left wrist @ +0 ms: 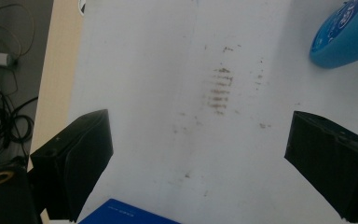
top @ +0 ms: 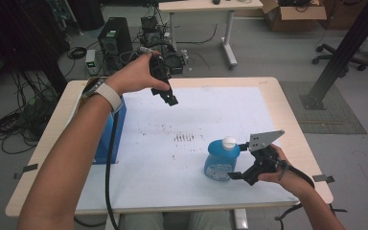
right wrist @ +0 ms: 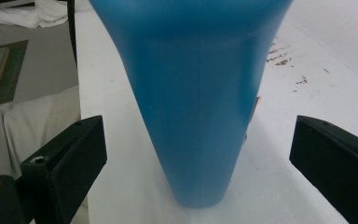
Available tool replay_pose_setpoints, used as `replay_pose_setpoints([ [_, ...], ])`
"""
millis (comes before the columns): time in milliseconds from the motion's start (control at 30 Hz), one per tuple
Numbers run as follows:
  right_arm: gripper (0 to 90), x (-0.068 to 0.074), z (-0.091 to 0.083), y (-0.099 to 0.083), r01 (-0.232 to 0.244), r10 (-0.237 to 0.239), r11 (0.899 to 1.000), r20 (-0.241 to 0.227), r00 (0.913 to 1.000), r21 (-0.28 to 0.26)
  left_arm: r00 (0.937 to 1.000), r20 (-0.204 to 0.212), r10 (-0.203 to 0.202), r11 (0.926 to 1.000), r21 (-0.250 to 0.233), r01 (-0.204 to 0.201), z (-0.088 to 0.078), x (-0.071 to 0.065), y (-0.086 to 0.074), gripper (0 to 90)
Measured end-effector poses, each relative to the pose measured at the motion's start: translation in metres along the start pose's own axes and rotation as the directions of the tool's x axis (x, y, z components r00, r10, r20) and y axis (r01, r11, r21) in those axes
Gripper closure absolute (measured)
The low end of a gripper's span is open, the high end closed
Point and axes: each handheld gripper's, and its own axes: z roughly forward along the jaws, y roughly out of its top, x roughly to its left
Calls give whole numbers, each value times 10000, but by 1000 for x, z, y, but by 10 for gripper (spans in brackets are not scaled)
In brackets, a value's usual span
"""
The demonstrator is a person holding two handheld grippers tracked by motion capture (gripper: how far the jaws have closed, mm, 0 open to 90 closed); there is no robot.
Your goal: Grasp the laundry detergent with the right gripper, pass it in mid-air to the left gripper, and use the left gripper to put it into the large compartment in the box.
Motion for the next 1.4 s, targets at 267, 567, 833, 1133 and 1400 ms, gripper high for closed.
replay_pose_setpoints([
  [267,39,1,6,3,95,-95,9999,-10,10000,-105,10000,-20,-25,10000,-8,25,-1,1,-2,78],
  [567,46,2,11,5,139,-138,9996,12,9999,-251,10000,-21,59,10000,28,-59,-1,0,-1,79],
  [833,52,2,14,5,108,-106,9992,53,9999,-397,10000,-25,10,10000,2,-10,-1,0,-1,79],
  [1133,82,3,21,5,123,-124,9989,-34,9999,-448,10000,-30,-4,10000,15,4,-1,0,-2,79],
  [1400,132,2,21,6,116,-119,9985,-49,9999,-530,10000,-50,-31,10000,8,31,-1,1,-3,80],
])
